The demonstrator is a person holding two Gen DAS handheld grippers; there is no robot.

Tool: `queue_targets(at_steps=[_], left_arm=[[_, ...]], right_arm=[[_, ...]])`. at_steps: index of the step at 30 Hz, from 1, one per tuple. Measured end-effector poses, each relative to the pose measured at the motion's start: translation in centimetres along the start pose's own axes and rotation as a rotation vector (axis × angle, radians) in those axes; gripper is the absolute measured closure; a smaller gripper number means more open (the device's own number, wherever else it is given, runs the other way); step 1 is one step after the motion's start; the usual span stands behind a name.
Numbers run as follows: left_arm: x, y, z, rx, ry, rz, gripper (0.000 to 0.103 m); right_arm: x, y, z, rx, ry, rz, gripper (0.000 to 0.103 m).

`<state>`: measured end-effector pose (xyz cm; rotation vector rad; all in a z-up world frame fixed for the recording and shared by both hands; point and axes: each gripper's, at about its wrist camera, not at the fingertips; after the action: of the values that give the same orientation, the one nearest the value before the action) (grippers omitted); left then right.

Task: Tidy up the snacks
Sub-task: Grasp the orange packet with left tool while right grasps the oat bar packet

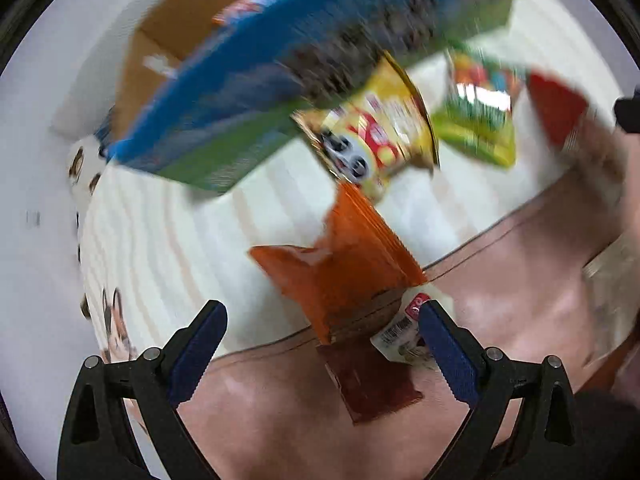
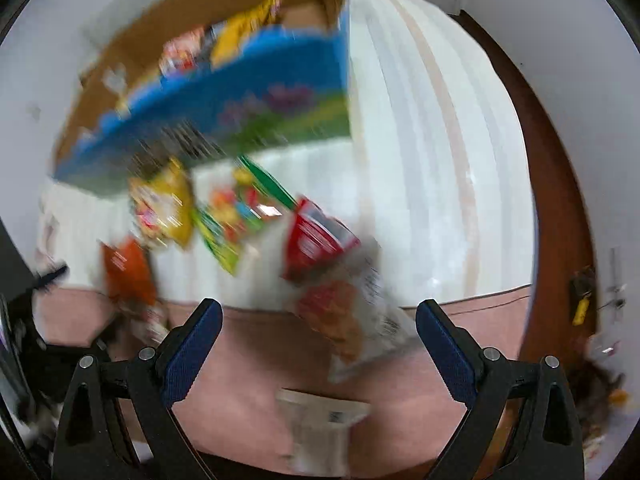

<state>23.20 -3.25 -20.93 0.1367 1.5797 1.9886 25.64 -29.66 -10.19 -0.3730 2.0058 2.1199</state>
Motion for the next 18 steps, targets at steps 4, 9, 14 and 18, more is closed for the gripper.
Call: queue_targets(at_steps=[4,9,14,18], left_arm=[[-1.1,-2.4,-1.6,-0.041,-0.116,0.006,0.005],[-2.7,-3.6,-0.1,0.018,-0.004,0.028,0.027],[-1.5,-5.1,5.9,0.188,0.436,0.123,0.029],[1.7,-6.4,10.5,0.366,0.814,0.168,0.029]], right_arm=[[1.1,-2.5,-0.4,0.066,0.064,0.052,0.004],[1.7,-5.2,-0.6,0.068,0.097,0.087,0.009],[2.9,-6.4,-2.1,-0.075,-0.095,0.149,0.029],[4.2,-7.3,-2.5,-0.199,-0.217,0.220,0.029]])
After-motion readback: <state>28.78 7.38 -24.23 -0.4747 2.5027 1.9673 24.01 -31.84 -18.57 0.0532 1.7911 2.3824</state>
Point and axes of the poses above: each gripper's, at about its wrist camera, not at the fingertips, and y roughly against the way its jaws point, z to its left, x to its underside, and after that the axes turned 12 degrees about -z, right-handed
